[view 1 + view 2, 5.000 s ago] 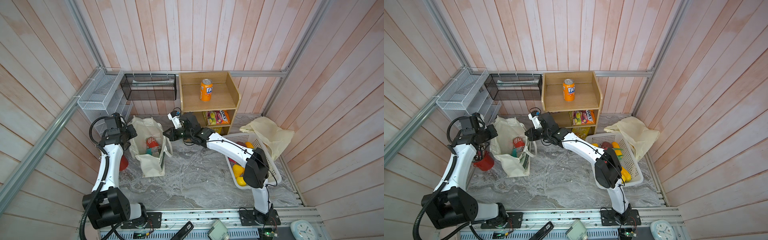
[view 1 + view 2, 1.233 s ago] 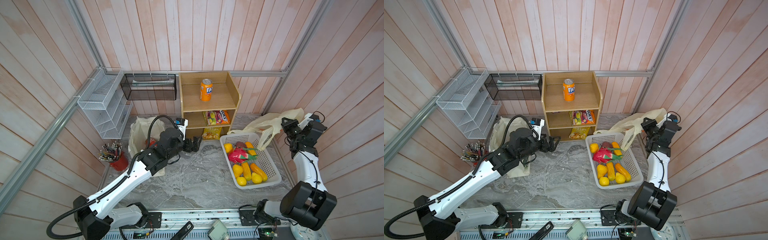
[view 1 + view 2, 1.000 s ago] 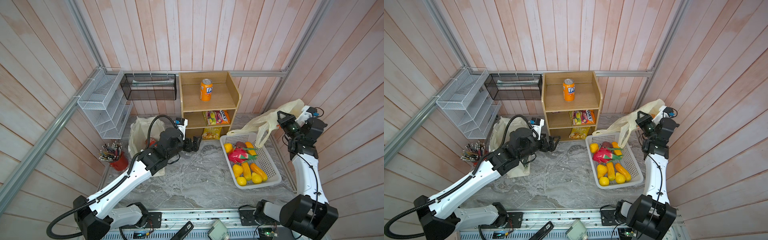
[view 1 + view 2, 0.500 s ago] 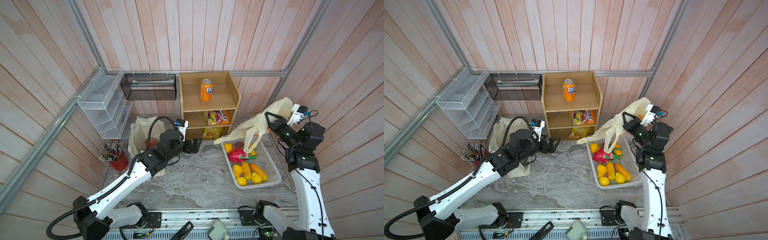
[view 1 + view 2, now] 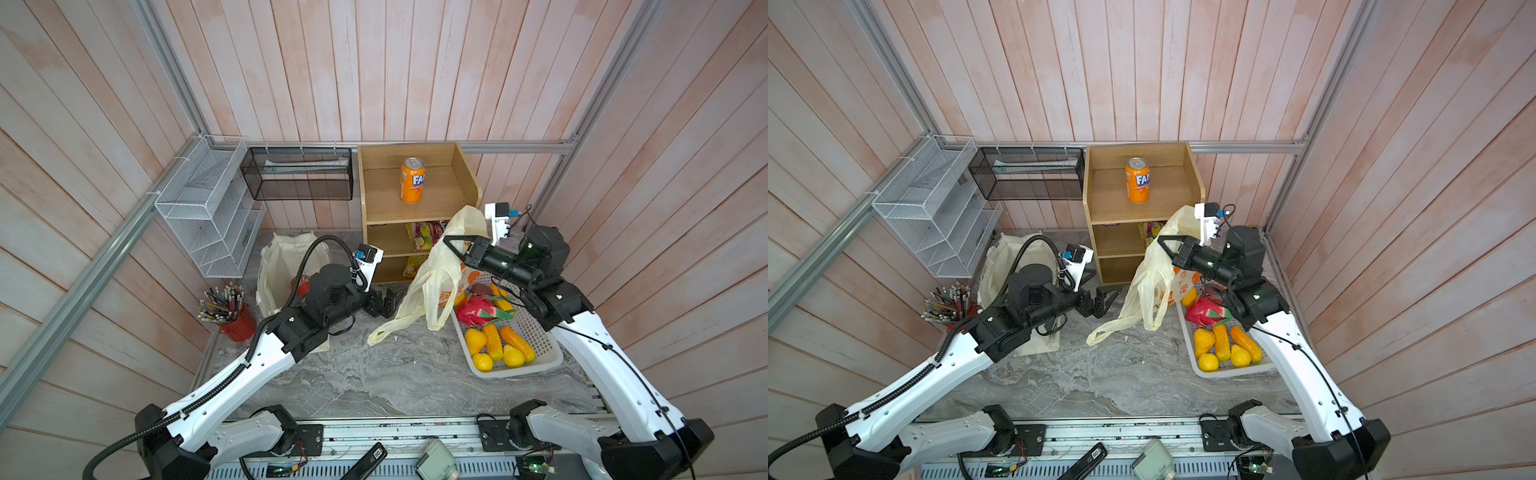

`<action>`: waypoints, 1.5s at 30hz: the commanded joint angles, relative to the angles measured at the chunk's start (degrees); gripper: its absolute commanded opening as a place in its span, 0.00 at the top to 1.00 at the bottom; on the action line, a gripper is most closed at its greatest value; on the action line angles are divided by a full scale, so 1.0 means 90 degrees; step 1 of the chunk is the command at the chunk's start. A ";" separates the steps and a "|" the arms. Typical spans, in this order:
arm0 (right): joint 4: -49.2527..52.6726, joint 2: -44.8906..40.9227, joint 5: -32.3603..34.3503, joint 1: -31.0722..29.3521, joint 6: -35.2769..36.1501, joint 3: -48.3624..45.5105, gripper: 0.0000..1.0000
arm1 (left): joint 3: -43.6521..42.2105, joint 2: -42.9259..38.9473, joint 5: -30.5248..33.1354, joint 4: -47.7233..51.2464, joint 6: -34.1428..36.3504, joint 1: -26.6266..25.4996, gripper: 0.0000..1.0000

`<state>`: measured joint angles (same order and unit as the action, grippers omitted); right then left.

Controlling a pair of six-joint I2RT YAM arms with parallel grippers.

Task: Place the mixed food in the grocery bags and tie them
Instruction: 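Carry the raised yellow bag toward the left gripper in front of the shelf, then grasp the bag's edge with the left gripper while the right releases it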

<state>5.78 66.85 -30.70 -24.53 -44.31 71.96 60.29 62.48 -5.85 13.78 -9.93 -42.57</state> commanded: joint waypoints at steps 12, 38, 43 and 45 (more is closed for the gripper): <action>-0.0408 0.0726 0.0071 -0.0667 0.0053 0.0448 1.00 | -0.1357 -0.1248 0.0476 -0.0513 0.0575 -0.0027 0.16; -0.0660 0.0364 0.0077 -0.0731 -0.0171 -0.0204 1.00 | -0.0977 0.0419 0.0103 -0.1776 0.1147 -0.0036 0.63; -0.0666 0.0207 0.0144 -0.0731 -0.0189 -0.0403 1.00 | -0.0901 0.0310 -0.0287 -0.1530 0.0927 -0.0027 1.00; -0.0701 0.0170 0.0172 -0.0725 -0.0195 -0.0481 0.95 | -0.0896 0.0122 -0.0459 -0.1208 0.0763 -0.0029 1.00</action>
<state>1.19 69.89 -29.87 -30.72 -45.56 68.64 50.26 65.80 -6.61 0.93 -1.15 -42.57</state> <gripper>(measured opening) 0.049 0.051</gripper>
